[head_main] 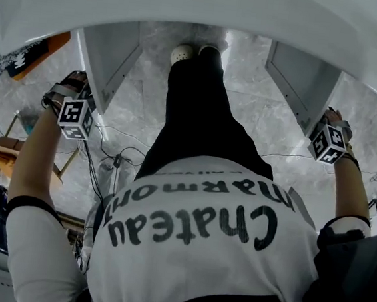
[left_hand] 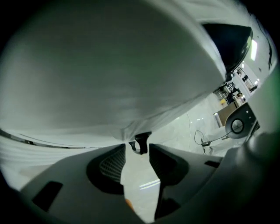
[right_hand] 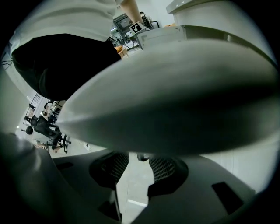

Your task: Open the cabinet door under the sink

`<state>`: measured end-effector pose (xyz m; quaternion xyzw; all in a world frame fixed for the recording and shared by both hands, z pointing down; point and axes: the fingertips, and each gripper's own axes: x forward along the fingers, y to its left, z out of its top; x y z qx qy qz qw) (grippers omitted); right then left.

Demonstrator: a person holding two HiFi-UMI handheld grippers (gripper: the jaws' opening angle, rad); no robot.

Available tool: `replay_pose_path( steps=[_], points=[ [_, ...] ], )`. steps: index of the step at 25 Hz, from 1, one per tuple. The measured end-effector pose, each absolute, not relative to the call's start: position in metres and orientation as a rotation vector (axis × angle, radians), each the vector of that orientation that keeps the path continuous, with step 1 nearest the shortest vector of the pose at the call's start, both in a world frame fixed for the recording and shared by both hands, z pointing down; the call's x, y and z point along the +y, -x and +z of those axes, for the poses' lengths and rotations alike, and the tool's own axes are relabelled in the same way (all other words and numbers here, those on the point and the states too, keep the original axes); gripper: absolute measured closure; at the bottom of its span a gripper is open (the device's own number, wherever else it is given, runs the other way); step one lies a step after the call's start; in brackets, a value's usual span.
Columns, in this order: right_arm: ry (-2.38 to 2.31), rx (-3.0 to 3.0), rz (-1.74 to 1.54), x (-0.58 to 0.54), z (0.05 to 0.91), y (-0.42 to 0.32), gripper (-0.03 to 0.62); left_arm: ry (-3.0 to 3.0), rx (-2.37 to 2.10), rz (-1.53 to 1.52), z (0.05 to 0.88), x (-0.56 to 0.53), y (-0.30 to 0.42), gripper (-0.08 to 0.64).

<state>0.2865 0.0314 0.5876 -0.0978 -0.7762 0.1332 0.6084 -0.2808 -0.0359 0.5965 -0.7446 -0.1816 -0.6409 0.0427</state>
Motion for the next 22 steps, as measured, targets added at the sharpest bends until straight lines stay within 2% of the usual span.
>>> replay_pose_path(
  steps=[12,17,21,22],
  points=[
    [0.271,-1.768,0.271,0.034,0.589,-0.288,0.431,2.281,-0.428,-2.019,0.603,-0.047,0.289,0.407],
    [0.303,-1.766,0.297,0.038,0.587,-0.288,0.417,2.29,-0.391,-2.215,0.618,-0.027,0.309,0.407],
    [0.331,-1.755,0.265,0.039,0.587,-0.291,0.33,2.302,-0.284,-2.155,0.622,-0.031,0.306,0.407],
    [0.336,-1.747,0.255,0.038,0.587,-0.293,0.33,2.285,-0.282,-2.153,0.623,-0.033,0.308,0.407]
  ],
)
